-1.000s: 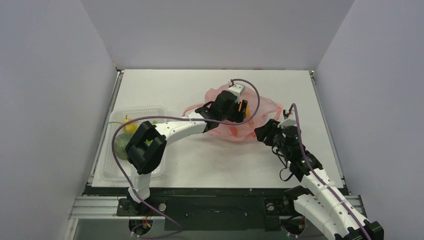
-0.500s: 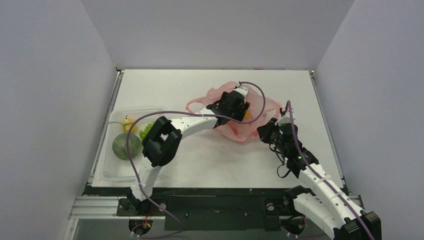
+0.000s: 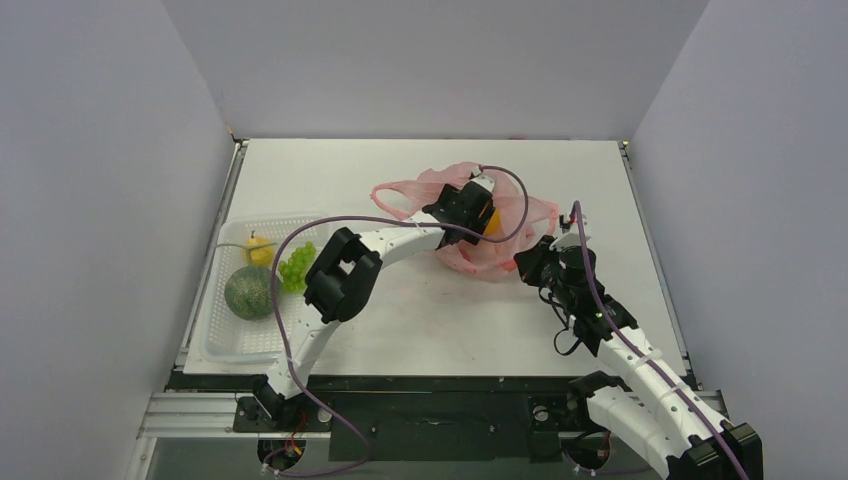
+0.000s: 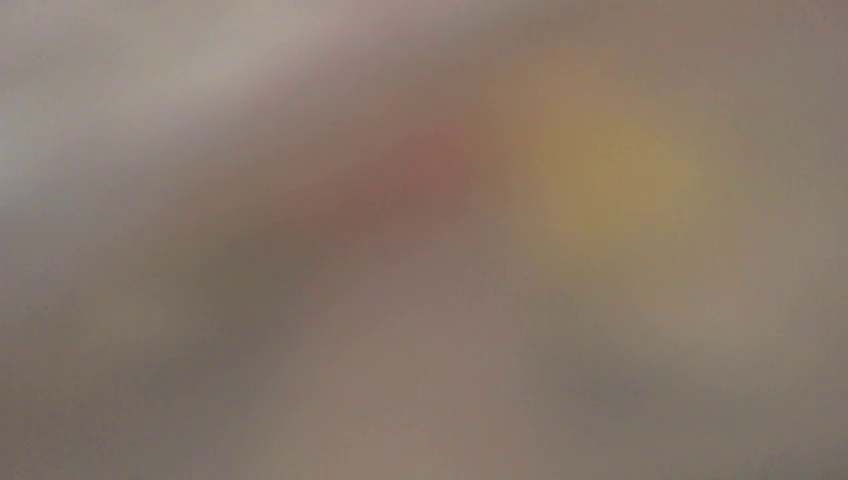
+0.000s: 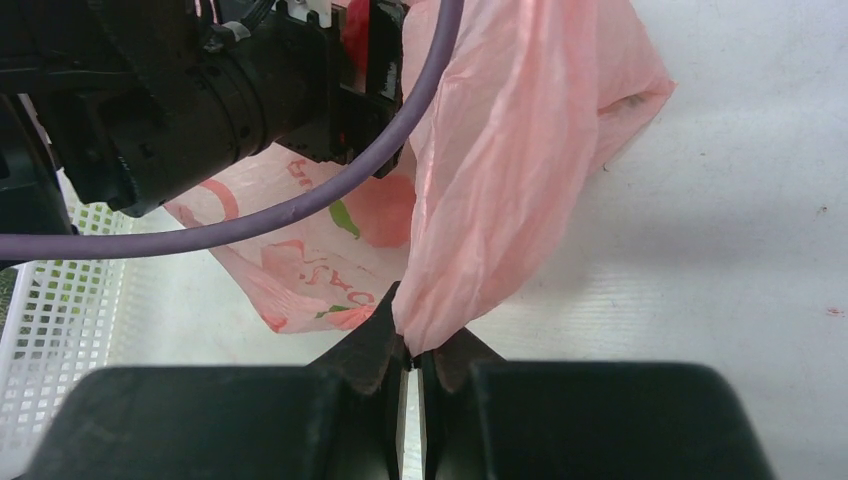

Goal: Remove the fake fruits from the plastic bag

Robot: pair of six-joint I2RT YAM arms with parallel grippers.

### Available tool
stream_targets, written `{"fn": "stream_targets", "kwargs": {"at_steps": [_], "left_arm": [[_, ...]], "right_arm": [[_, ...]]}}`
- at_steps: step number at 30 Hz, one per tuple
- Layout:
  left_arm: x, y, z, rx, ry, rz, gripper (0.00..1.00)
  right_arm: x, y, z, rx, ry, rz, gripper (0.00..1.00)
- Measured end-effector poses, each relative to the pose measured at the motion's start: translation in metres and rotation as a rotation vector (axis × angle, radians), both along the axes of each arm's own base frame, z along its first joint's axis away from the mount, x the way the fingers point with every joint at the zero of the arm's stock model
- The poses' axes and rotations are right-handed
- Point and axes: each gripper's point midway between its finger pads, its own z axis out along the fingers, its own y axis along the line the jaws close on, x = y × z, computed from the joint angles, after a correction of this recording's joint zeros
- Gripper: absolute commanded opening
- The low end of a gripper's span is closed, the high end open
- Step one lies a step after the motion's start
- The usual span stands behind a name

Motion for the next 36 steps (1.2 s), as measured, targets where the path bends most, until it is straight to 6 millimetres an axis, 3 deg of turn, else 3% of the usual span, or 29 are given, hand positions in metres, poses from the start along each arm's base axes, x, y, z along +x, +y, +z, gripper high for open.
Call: {"fn": "stream_targets", "kwargs": {"at_steps": [5, 18, 22, 25, 26, 30, 32, 36], "left_arm": [[0.003, 0.004, -0.005, 0.023, -0.002, 0.010, 0.77], [0.026, -0.018, 0.024, -0.089, -0.126, 0.005, 0.75], [0.037, -0.031, 0.037, -0.125, -0.159, -0.002, 0.54], [0.038, -0.034, 0.037, -0.130, -0.159, -0.012, 0.41], [0.038, -0.035, 0.036, -0.132, -0.154, -0.017, 0.31], [0.039, -0.042, 0.041, -0.161, -0.164, -0.042, 0.05], [0.038, -0.045, 0.044, -0.170, -0.166, -0.055, 0.00], [0.026, -0.041, 0.045, -0.170, -0.136, -0.086, 0.00]], "right_arm": [[0.000, 0.000, 0.000, -0.001, -0.002, 0.001, 0.00], [-0.001, 0.001, 0.003, 0.004, -0.007, 0.011, 0.00], [-0.001, 0.001, 0.003, 0.004, -0.008, 0.011, 0.00], [-0.001, 0.001, 0.003, 0.005, -0.008, 0.011, 0.00], [-0.001, 0.001, 0.003, 0.005, -0.009, 0.011, 0.00], [-0.002, 0.001, 0.004, 0.007, -0.013, 0.011, 0.00], [-0.002, 0.001, 0.005, 0.007, -0.014, 0.010, 0.00], [-0.001, 0.001, 0.004, 0.006, -0.013, 0.010, 0.00]]}}
